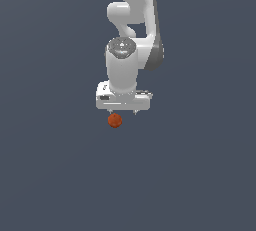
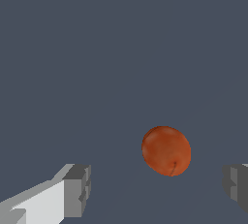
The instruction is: Pick up the object and move it to a goal position.
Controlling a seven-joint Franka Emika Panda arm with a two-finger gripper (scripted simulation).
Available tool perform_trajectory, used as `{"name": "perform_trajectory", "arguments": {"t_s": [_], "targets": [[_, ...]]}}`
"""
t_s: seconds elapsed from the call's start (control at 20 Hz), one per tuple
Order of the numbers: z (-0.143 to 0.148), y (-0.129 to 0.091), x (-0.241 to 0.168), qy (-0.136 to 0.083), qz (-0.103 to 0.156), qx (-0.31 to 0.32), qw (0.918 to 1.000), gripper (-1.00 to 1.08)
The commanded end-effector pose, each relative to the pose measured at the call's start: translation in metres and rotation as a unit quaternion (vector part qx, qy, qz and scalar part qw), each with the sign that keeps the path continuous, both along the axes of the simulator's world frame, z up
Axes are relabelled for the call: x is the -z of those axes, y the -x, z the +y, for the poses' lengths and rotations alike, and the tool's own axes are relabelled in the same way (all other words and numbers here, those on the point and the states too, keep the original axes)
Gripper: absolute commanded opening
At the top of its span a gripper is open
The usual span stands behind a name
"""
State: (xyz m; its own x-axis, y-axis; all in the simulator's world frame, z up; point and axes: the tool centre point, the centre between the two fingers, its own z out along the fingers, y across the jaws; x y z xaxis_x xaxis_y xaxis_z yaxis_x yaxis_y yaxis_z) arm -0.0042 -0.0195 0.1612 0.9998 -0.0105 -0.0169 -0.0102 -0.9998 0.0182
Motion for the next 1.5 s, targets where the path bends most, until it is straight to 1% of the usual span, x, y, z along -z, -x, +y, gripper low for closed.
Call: {"name": "perform_trajectory", "arguments": {"t_s": [0.0, 0.5, 0.9, 1.15, 1.45], "targets": [[0.0, 0.0, 0.0, 0.0, 0.0, 0.0, 1.0, 1.0], [-0.009, -0.006, -0.016, 0.008, -0.009, -0.02, 0.9997, 1.0], [-0.008, -0.006, -0.015, 0.007, -0.009, -0.02, 0.9997, 1.0], [-0.009, -0.005, -0.013, 0.007, -0.009, -0.002, 0.9999, 1.0], [-0.011, -0.003, -0.008, 0.004, -0.01, 0.041, 0.9991, 1.0]]}}
